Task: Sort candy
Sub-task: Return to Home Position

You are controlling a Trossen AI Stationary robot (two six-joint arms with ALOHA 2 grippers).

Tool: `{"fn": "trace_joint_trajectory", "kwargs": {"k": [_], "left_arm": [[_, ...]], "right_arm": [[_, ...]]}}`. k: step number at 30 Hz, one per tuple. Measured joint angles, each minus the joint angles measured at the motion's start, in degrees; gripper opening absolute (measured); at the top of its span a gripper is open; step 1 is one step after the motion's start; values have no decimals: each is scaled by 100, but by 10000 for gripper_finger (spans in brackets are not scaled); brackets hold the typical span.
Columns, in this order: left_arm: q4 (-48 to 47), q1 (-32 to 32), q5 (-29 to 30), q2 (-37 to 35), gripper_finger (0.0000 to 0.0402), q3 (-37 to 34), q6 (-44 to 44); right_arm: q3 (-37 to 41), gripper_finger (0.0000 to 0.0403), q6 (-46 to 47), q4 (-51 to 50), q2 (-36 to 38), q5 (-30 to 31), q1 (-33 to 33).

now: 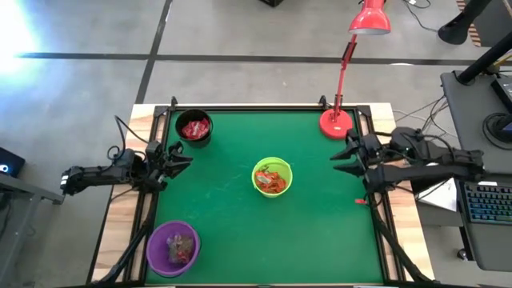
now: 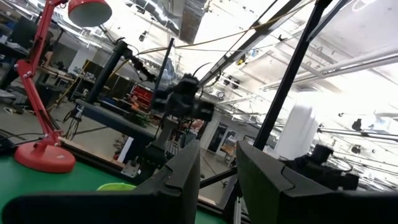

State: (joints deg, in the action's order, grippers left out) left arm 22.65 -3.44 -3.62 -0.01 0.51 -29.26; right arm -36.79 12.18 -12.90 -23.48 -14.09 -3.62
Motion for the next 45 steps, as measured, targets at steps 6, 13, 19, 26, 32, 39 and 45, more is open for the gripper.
{"fn": "trace_joint_trajectory", "kwargs": {"k": [6, 13, 19, 26, 32, 39, 45], "left_arm": [[1, 0, 0, 0, 86, 0, 0], [1, 0, 0, 0, 86, 0, 0], [3, 0, 0, 0, 86, 0, 0], [1, 0, 0, 0, 86, -2, 0], [1, -2, -2, 0, 86, -2, 0], [1, -2, -2, 0, 86, -2, 0], [-1, -2, -2, 0, 86, 0, 2]], "right_arm": [[1368, 137, 224, 946, 848, 809, -1], [2617, 137, 450, 1614, 1619, 1332, -2], [3381, 137, 458, 2189, 2133, 1559, -4], [3610, 137, 437, 2246, 2325, 1572, -2], [3613, 137, 403, 1694, 2262, 1709, -2], [3613, 137, 320, 1617, 2260, 1865, -3], [3615, 137, 285, 1617, 2257, 1865, -2]]}}
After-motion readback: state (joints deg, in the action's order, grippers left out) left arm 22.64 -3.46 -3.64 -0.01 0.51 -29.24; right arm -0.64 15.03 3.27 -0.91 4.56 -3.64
